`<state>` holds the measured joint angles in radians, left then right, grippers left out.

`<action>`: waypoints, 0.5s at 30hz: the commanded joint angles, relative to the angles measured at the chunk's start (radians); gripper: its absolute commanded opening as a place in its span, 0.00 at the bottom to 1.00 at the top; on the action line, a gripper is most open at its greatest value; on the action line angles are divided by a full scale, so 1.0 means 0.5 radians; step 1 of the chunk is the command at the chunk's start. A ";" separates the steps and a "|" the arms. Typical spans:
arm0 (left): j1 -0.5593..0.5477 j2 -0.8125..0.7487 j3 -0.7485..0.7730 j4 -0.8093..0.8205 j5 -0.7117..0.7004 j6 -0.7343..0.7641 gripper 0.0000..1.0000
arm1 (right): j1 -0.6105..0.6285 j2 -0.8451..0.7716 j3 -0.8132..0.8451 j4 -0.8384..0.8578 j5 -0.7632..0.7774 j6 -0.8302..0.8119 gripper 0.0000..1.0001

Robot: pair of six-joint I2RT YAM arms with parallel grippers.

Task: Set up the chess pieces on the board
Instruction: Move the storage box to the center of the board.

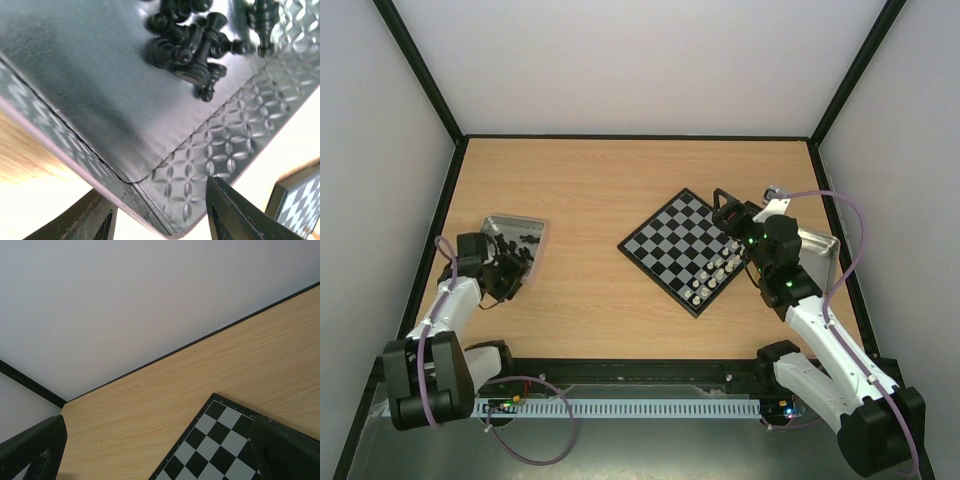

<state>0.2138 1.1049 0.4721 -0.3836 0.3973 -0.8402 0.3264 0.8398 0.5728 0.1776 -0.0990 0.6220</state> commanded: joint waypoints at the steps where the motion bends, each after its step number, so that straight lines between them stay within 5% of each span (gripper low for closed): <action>1: -0.148 0.010 -0.013 0.048 0.089 -0.056 0.50 | -0.005 -0.014 -0.032 0.063 -0.009 0.014 0.98; 15: -0.617 0.048 0.019 0.107 -0.042 -0.234 0.55 | -0.005 -0.056 -0.031 0.013 0.011 0.085 0.98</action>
<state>-0.0582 1.1419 0.4702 -0.3134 0.4080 -0.9260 0.3264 0.8330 0.5720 0.1768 -0.0990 0.6514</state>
